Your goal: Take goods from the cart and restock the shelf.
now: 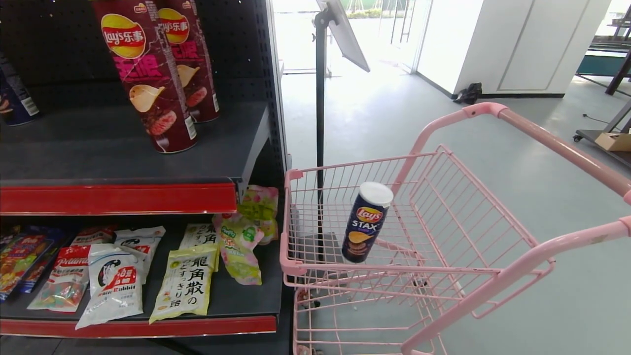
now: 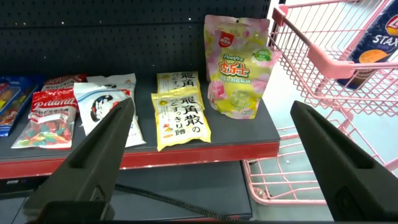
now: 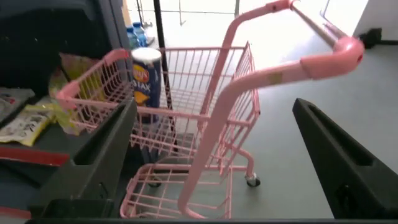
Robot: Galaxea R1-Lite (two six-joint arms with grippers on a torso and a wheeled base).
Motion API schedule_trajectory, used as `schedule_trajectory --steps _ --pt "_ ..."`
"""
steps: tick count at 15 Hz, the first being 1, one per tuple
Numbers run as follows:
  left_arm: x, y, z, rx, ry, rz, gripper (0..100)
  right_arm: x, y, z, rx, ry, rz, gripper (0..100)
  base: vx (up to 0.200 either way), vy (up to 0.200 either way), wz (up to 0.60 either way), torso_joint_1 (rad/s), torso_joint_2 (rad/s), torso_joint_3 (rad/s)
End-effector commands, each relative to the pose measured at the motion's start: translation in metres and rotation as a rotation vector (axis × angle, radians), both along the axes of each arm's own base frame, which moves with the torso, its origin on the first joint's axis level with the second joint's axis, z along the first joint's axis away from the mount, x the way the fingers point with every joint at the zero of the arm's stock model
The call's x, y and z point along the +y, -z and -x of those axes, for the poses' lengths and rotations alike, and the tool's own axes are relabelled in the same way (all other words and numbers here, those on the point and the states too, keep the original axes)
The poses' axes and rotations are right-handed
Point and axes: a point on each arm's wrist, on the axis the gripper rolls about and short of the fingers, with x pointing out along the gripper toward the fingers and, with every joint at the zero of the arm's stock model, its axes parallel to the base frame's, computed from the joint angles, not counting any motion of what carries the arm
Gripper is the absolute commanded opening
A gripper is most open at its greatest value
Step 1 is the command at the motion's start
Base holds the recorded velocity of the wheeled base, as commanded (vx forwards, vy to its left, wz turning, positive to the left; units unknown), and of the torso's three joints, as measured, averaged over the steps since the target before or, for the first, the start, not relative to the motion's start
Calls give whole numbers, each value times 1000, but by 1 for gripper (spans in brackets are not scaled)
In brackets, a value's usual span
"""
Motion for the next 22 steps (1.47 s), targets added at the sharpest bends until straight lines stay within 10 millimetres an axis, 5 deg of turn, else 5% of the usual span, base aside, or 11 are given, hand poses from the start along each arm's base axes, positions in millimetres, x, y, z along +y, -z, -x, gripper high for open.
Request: schedule_trajectory --steps 1,2,3,4,6,11,13,22 --pt "0 0 0 1 0 0 100 -4 -71 -13 40 -117 -7 100 0 0 0 0 0 0" --pt "0 0 0 2 0 1 100 -5 -104 -23 26 -134 -58 100 0 0 0 0 0 0" --pt "0 0 0 2 0 1 100 3 -167 -54 10 -162 -164 100 0 0 0 0 0 0" --pt "0 0 0 1 0 0 100 7 -186 -67 7 -168 -191 100 0 0 0 0 0 0" --pt "0 0 0 2 0 1 100 30 -227 -133 73 -266 -227 100 0 0 0 0 0 0" --pt "0 0 0 1 0 0 100 54 -193 -243 245 -597 -107 100 0 0 0 0 0 0" --pt "0 0 0 1 0 0 100 62 -164 -292 265 -756 -25 100 0 0 0 0 0 0" --pt "0 0 0 2 0 1 100 68 -34 -380 440 -966 107 100 0 0 0 0 0 0"
